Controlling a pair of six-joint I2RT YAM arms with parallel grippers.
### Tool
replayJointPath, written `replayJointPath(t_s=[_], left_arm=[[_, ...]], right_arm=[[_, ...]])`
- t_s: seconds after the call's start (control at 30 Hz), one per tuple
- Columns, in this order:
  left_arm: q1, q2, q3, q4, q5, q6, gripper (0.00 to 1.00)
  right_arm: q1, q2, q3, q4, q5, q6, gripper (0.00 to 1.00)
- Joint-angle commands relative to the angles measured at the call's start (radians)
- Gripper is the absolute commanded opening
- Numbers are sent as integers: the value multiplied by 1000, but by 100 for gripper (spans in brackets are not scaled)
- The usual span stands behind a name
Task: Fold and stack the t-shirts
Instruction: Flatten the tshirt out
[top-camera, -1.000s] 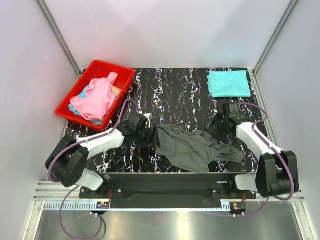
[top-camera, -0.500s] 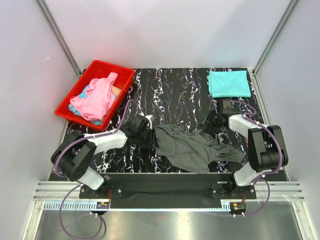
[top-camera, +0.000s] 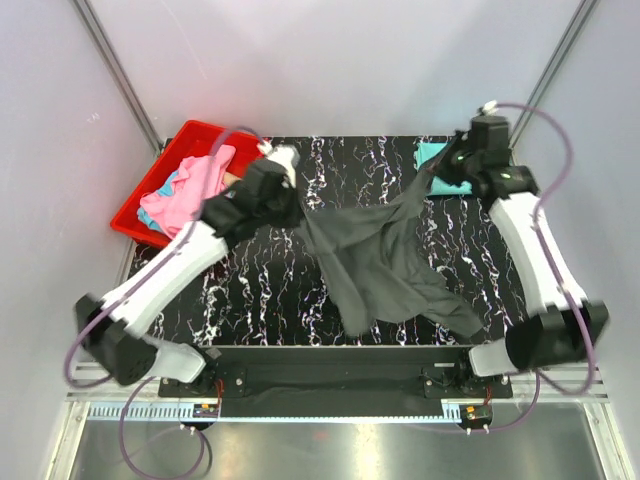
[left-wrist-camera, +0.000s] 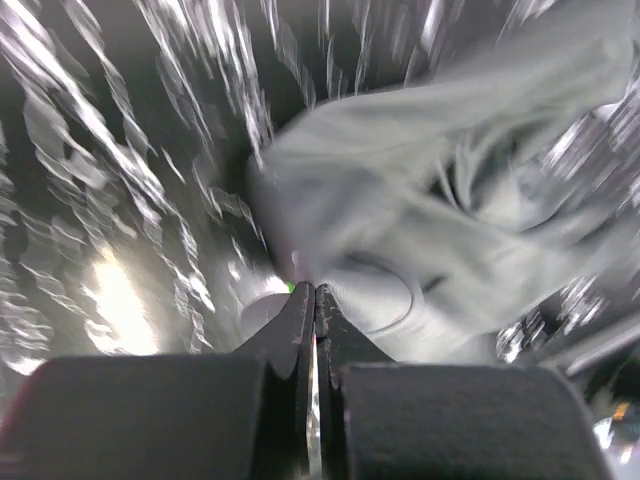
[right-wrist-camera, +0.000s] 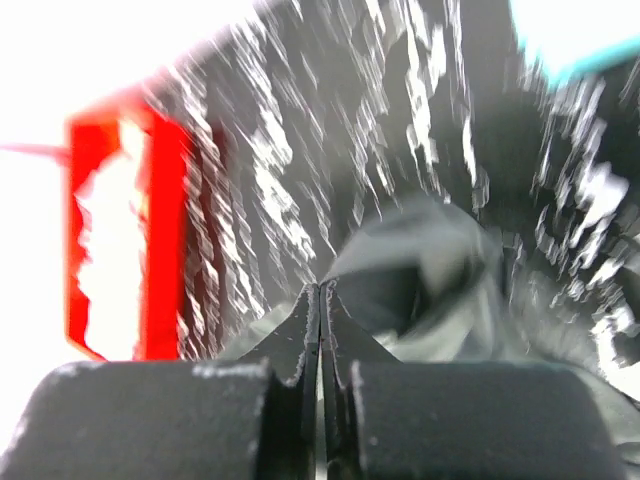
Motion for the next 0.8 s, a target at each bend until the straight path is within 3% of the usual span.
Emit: replayJointPath(t_s=[0.0,0.1,0.27,0.33,0.47,0.63,0.77], left_arm=[[7,-123,172,-219,-224,82,0],[7,-170,240,-285,-264,87,0],[7,-247,225,-314,-247,78,0],[8,-289,148,-273,-179,69,0],[7,-347,-57,-202,-28,12,0],[8,-347,-325,-138,-13,-26,0],[10,-252,-383,-81,3,-17,0]], right_arm=[[-5,-173,164,-209,193,-86,0],[-2,-267,204,-273,269,-89,0],[-4,-408,176,-328,285,-72,0],[-4,-442,131,-354,274,-55,0],[-4,-547,-118,-389,201,-5,0],[-4,-620,-416,-359,139,77,0],[-4,-576,-524,-259,119,94,0]])
